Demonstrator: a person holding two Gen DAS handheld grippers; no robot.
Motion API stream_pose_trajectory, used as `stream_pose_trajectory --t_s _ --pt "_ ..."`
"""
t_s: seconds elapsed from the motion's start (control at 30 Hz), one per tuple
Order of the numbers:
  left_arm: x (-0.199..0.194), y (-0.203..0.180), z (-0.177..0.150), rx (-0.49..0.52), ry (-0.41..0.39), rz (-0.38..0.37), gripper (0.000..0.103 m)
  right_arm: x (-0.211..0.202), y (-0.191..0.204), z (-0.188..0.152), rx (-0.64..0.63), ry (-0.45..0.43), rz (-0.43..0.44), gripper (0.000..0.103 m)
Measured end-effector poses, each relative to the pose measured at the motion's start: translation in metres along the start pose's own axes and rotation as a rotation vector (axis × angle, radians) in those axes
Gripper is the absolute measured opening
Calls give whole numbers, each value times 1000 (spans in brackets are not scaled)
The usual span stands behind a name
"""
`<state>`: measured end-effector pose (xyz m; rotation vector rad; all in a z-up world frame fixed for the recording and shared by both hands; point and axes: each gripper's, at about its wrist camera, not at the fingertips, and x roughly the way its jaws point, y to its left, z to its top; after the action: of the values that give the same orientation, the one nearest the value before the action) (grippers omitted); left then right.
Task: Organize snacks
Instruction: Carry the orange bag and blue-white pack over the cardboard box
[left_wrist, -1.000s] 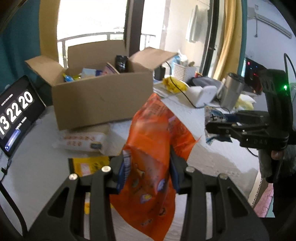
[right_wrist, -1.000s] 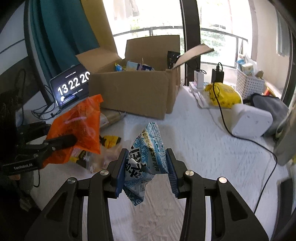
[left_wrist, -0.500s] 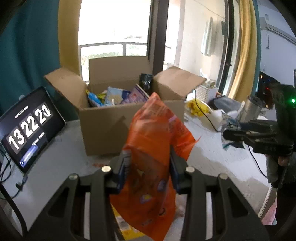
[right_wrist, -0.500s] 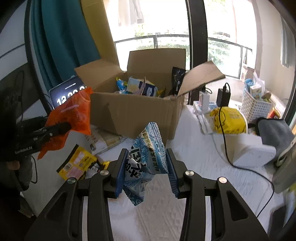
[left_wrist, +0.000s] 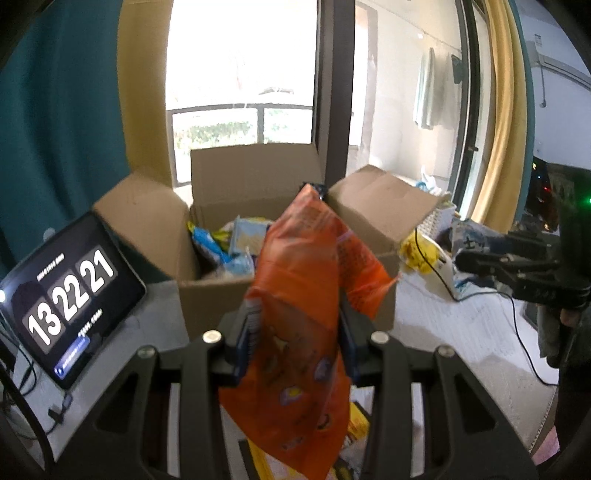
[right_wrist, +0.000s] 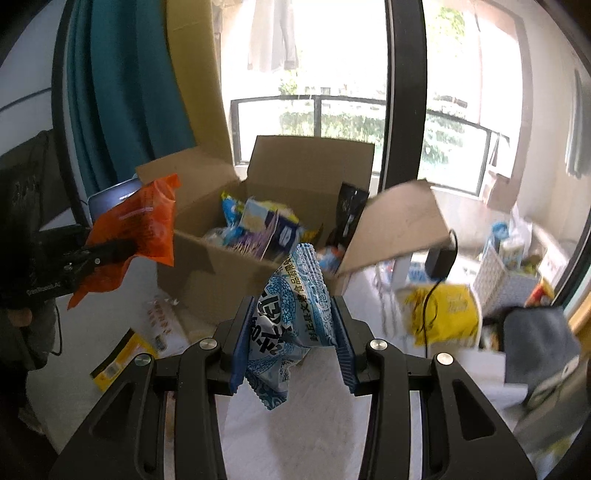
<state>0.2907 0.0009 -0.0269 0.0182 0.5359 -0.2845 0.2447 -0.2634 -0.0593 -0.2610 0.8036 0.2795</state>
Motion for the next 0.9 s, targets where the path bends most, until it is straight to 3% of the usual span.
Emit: stream_pose_trajectory --t_s 0.57,0.9 --pt "52 -31 69 -20 -82 -23 40 35 -47 62 9 -102 21 42" --pt "59 -3 104 -50 -166 65 40 95 -54 117 51 -131 51 42"
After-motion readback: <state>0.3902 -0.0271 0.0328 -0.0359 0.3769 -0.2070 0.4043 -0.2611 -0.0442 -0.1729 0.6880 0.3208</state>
